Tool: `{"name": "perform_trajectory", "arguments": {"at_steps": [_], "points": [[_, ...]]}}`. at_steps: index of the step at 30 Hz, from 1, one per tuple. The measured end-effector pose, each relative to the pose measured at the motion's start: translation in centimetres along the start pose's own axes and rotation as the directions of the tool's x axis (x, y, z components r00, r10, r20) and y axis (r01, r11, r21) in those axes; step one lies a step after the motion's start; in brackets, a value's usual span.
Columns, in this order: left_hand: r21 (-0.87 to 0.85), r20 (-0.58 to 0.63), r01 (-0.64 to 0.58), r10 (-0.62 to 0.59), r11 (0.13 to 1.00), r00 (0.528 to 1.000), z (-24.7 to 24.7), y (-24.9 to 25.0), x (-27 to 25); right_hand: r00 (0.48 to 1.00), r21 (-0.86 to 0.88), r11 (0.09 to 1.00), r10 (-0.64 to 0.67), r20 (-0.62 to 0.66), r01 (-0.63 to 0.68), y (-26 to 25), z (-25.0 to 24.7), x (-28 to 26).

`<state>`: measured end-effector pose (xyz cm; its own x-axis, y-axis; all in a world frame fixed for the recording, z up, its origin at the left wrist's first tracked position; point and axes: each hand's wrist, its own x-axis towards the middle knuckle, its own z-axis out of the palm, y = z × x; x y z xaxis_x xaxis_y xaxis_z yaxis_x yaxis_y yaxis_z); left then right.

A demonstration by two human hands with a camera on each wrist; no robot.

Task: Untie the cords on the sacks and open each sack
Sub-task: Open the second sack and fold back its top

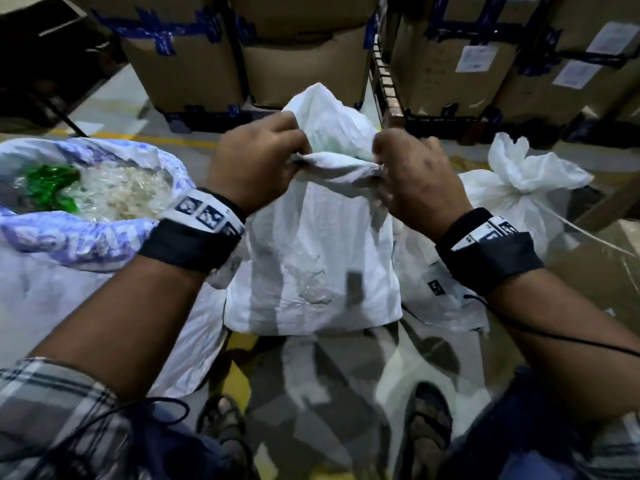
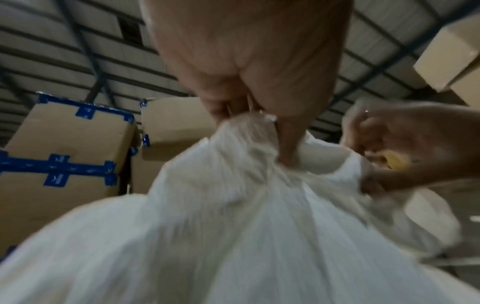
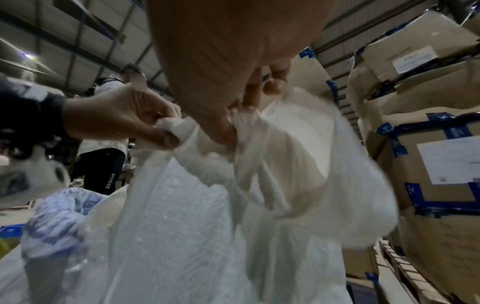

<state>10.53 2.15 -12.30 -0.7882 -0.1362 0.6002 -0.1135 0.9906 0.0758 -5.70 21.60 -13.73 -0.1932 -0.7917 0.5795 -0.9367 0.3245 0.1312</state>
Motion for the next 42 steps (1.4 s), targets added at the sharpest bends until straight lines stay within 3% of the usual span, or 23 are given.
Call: {"name": "perform_trajectory", "arguments": {"at_steps": [2, 4, 7, 11, 13, 16, 18, 21, 24, 26, 27, 30, 32, 33, 34, 35, 36, 38, 42], "points": [[0.181, -0.124, -0.073, 0.096, 0.981, 0.988, 1.4, 0.4, -1.4, 0.993, 0.01, 0.994, 0.104, 0.059, -0.105, 0.2, 0.3, 0.3], [0.313, -0.182, -0.192, 0.258, 0.93, 0.949, 2.6, 0.0, -2.4, 0.979, -0.109, 0.99, 0.107, 0.171, -0.089, 0.1, 1.2, -0.1], [0.347, -0.192, -0.277, 0.356, 0.896, 0.914, 4.6, -0.7, -3.2, 0.942, -0.212, 0.971, 0.169, 0.291, -0.109, -0.4, 2.7, -1.1], [0.128, 0.041, -0.239, 0.235, 0.963, 0.971, 7.3, 1.1, -5.2, 0.959, -0.322, 0.933, 0.224, 0.175, -0.159, -0.1, 3.6, -3.0], [-0.022, 0.206, -0.093, 0.096, 0.995, 0.974, 8.4, 2.1, -5.8, 0.968, -0.293, 0.936, 0.232, 0.097, -0.195, 0.3, 3.7, -3.5], [-0.105, 0.24, 0.086, -0.058, 0.991, 0.969, 8.9, 2.6, -5.0, 0.964, -0.154, 0.954, 0.264, 0.033, -0.256, 0.4, 3.7, -3.5], [-0.089, 0.288, 0.157, -0.125, 0.984, 0.949, 8.9, 2.1, -4.0, 0.968, -0.083, 0.967, 0.245, 0.048, -0.24, 0.1, 3.7, -3.3], [0.013, 0.391, 0.14, -0.134, 0.99, 0.911, 8.3, 1.7, -3.4, 0.972, 0.073, 0.976, 0.195, 0.13, -0.205, -0.1, 3.9, -3.4], [0.103, 0.301, 0.019, -0.049, 0.995, 0.952, 7.1, 2.0, -3.5, 0.908, 0.256, 0.914, 0.212, 0.362, -0.316, -0.2, 3.6, -3.4], [0.182, 0.15, -0.176, 0.149, 0.968, 0.977, 6.5, 2.0, -3.6, 0.851, 0.302, 0.84, 0.302, 0.43, -0.451, 0.2, 3.6, -3.1], [0.237, 0.067, -0.268, 0.26, 0.934, 0.963, 6.2, 1.9, -3.4, 0.825, 0.311, 0.788, 0.398, 0.4, -0.531, 0.7, 3.7, -2.9], [0.335, -0.155, -0.407, 0.476, 0.85, 0.866, 5.0, 0.7, -3.0, 0.673, 0.252, 0.626, 0.66, 0.334, -0.738, 2.8, 4.0, -2.6], [0.33, -0.202, -0.408, 0.486, 0.851, 0.85, 4.4, -0.7, -3.2, 0.586, 0.232, 0.543, 0.687, 0.431, -0.807, 4.0, 4.2, -2.9], [0.312, -0.204, -0.404, 0.477, 0.86, 0.855, 4.4, -1.3, -3.5, 0.515, 0.313, 0.41, 0.695, 0.501, -0.857, 4.1, 4.2, -3.1], [0.289, -0.195, -0.405, 0.468, 0.867, 0.862, 4.4, -1.7, -3.8, 0.443, 0.428, 0.207, 0.684, 0.579, -0.88, 4.0, 4.5, -3.4], [0.261, -0.172, -0.415, 0.465, 0.872, 0.869, 4.6, -1.8, -4.0, 0.399, 0.523, 0.006, 0.655, 0.642, -0.853, 3.7, 4.9, -3.6], [0.229, -0.145, -0.427, 0.464, 0.875, 0.874, 4.9, -1.6, -4.0, 0.39, 0.594, -0.143, 0.631, 0.671, -0.791, 3.2, 5.2, -3.5], [0.178, -0.1, -0.441, 0.462, 0.88, 0.881, 5.8, -0.9, -4.1, 0.39, 0.635, -0.234, 0.621, 0.68, -0.736, 2.2, 5.5, -2.7], [0.017, -0.055, -0.45, 0.45, 0.893, 0.891, 7.4, 0.2, -4.1, 0.264, 0.633, -0.346, 0.695, 0.669, -0.693, 3.2, 6.1, -2.5]]}}
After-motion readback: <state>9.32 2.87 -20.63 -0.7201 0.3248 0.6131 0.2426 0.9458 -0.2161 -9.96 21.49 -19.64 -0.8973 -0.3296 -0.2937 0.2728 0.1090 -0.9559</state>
